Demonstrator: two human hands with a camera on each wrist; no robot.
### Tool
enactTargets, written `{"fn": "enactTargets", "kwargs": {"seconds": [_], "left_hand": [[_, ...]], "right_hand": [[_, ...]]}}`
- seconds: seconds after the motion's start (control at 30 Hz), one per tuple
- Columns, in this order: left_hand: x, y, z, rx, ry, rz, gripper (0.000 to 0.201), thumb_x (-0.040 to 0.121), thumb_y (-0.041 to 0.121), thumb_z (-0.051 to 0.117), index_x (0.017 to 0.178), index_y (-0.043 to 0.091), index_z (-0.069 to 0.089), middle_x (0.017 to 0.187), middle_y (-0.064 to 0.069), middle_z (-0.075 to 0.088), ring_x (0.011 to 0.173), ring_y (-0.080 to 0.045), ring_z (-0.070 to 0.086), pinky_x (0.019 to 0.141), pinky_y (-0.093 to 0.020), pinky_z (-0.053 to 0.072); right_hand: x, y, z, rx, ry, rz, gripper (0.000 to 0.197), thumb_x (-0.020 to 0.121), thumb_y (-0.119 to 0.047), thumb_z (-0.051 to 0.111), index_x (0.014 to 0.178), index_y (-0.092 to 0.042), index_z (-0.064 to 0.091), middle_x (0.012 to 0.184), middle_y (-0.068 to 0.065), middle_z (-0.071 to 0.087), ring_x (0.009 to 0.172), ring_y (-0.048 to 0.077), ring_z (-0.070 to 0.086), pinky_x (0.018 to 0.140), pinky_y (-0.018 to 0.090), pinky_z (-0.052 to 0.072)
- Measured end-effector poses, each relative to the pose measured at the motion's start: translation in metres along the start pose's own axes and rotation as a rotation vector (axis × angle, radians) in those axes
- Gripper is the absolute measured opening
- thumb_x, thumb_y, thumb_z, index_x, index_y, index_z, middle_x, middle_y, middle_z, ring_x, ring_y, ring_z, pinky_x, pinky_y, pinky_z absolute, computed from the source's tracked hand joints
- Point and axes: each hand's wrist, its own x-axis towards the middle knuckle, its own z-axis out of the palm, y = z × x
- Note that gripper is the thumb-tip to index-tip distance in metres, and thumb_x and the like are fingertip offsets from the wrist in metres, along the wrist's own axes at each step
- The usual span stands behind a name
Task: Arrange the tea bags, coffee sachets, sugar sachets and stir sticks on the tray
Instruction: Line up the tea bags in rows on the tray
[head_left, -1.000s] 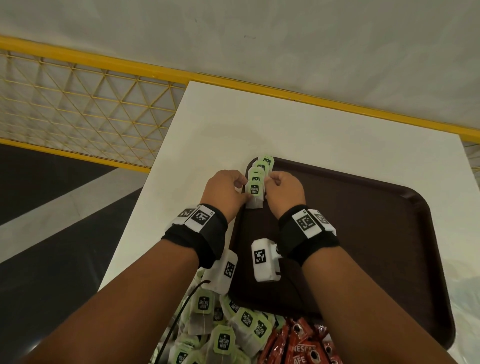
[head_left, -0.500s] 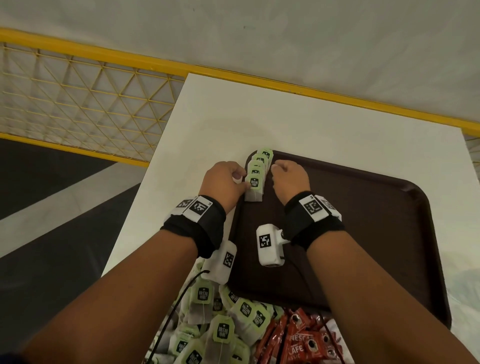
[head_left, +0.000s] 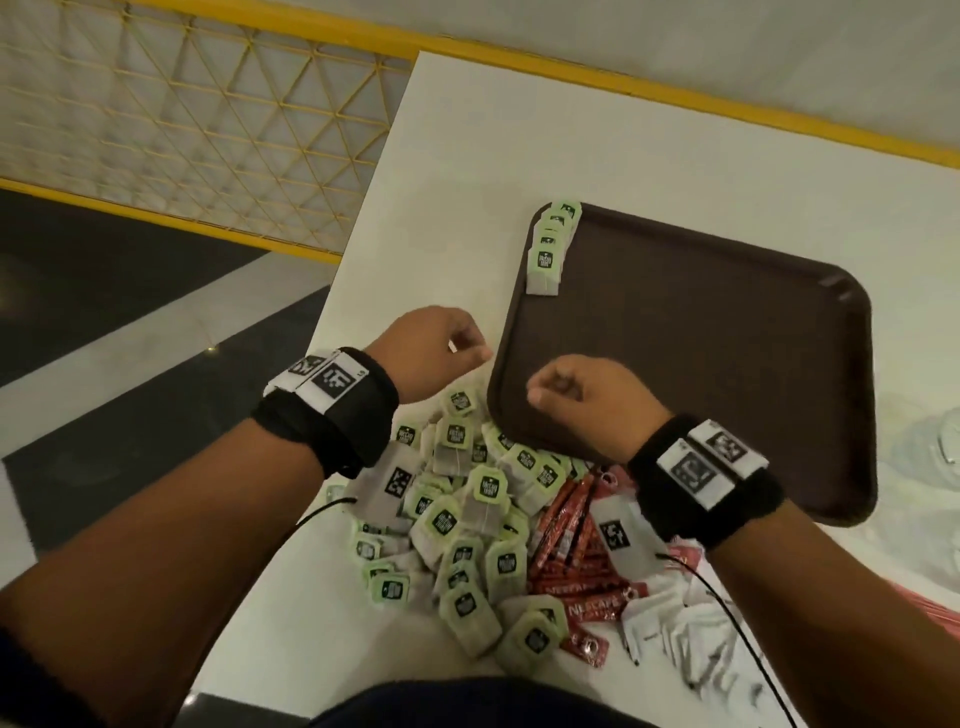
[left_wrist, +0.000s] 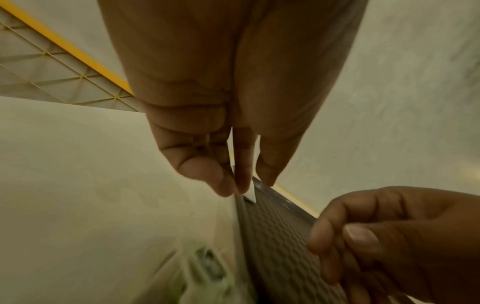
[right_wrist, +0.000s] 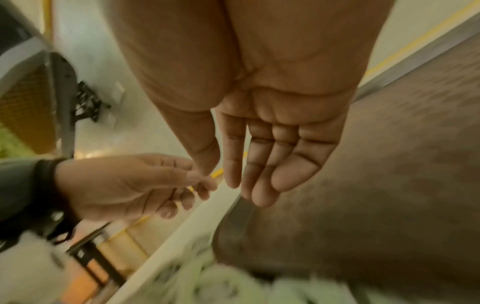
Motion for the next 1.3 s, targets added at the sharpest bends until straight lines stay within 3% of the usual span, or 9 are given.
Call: {"fn": "enactTargets", "kwargs": {"seconds": [0.2, 0.33, 0.5, 0.63, 0.73, 0.87, 1.0, 1.13, 1.3], "left_hand": [[-0.038, -0.021, 0.024, 0.137, -0.188, -0.104, 0.068, 0.085, 0.044, 0.07, 0.139, 0.013, 0.045, 0.135, -0.008, 0.049, 0.119, -0.024, 0.051, 0.1, -0.036, 0.043], [-0.044, -0.022, 0.033, 0.096, -0.155, -0.106, 0.081, 0.08, 0.036, 0.077, 0.146, 0.013, 0.036, 0.142, -0.008, 0.042, 0.126, -0.025, 0.047, 0.101, -0.032, 0.038], [-0.043, -0.023, 0.037, 0.092, -0.126, -0.14, 0.047, 0.08, 0.029, 0.078, 0.118, 0.012, 0.056, 0.111, -0.005, 0.063, 0.102, -0.025, 0.059, 0.079, -0.03, 0.042], [-0.047, -0.028, 0.037, 0.101, -0.137, -0.134, 0.025, 0.085, 0.03, 0.072, 0.089, 0.012, 0.055, 0.078, 0.002, 0.053, 0.08, -0.022, 0.053, 0.068, -0.03, 0.036], [-0.052, -0.031, 0.034, 0.017, -0.126, -0.111, 0.021, 0.088, 0.029, 0.069, 0.089, 0.011, 0.057, 0.077, 0.002, 0.055, 0.078, -0.022, 0.053, 0.066, -0.031, 0.037], [-0.058, -0.026, 0.024, -0.049, -0.108, -0.035, 0.022, 0.093, 0.028, 0.062, 0.101, 0.007, 0.061, 0.095, -0.008, 0.064, 0.088, -0.024, 0.059, 0.079, -0.037, 0.046], [-0.059, -0.012, 0.01, -0.1, -0.094, 0.043, 0.012, 0.097, 0.025, 0.057, 0.104, 0.015, 0.055, 0.094, 0.002, 0.061, 0.086, -0.016, 0.056, 0.07, -0.027, 0.04], [-0.048, 0.003, 0.001, -0.112, -0.102, 0.098, 0.019, 0.098, 0.024, 0.056, 0.112, 0.011, 0.053, 0.095, 0.0, 0.061, 0.084, -0.018, 0.058, 0.072, -0.03, 0.045], [-0.029, 0.012, 0.0, -0.166, -0.136, 0.134, 0.013, 0.098, 0.023, 0.057, 0.107, 0.018, 0.051, 0.088, 0.008, 0.057, 0.078, -0.01, 0.056, 0.065, -0.023, 0.043]], "right_hand": [[-0.027, -0.013, 0.043, -0.073, -0.101, -0.063, 0.018, 0.094, -0.029, 0.059, 0.104, -0.019, 0.069, 0.099, -0.004, 0.067, 0.091, 0.011, 0.062, 0.083, 0.027, 0.05], [-0.026, -0.015, 0.05, -0.081, -0.044, -0.046, 0.015, 0.095, -0.03, 0.057, 0.102, -0.02, 0.067, 0.097, -0.003, 0.067, 0.089, 0.013, 0.061, 0.079, 0.027, 0.048], [-0.024, -0.012, 0.051, -0.121, -0.003, -0.019, 0.016, 0.095, -0.032, 0.058, 0.1, -0.02, 0.067, 0.094, -0.003, 0.066, 0.087, 0.014, 0.06, 0.073, 0.025, 0.041], [-0.027, -0.009, 0.052, -0.12, 0.011, -0.004, 0.016, 0.094, -0.032, 0.058, 0.1, -0.021, 0.067, 0.094, -0.004, 0.066, 0.088, 0.013, 0.06, 0.074, 0.024, 0.041], [-0.029, -0.007, 0.052, -0.087, 0.027, 0.009, 0.012, 0.094, -0.03, 0.058, 0.098, -0.023, 0.067, 0.092, -0.006, 0.066, 0.087, 0.011, 0.061, 0.073, 0.024, 0.043], [-0.029, -0.008, 0.047, 0.015, 0.084, -0.009, 0.012, 0.094, -0.027, 0.058, 0.098, -0.021, 0.068, 0.089, -0.007, 0.068, 0.082, 0.006, 0.061, 0.079, 0.027, 0.051], [-0.026, -0.018, 0.039, 0.251, 0.178, -0.056, 0.011, 0.094, -0.026, 0.061, 0.103, -0.022, 0.067, 0.089, -0.01, 0.067, 0.08, 0.004, 0.064, 0.074, 0.02, 0.05], [-0.015, -0.027, 0.028, 0.408, 0.199, -0.069, 0.016, 0.093, -0.025, 0.064, 0.107, -0.017, 0.065, 0.094, 0.002, 0.069, 0.076, 0.011, 0.067, 0.066, 0.021, 0.052], [0.0, -0.025, 0.016, 0.541, 0.187, -0.035, 0.007, 0.089, -0.013, 0.068, 0.093, -0.01, 0.064, 0.08, 0.011, 0.069, 0.068, 0.017, 0.068, 0.059, 0.027, 0.056]]}}
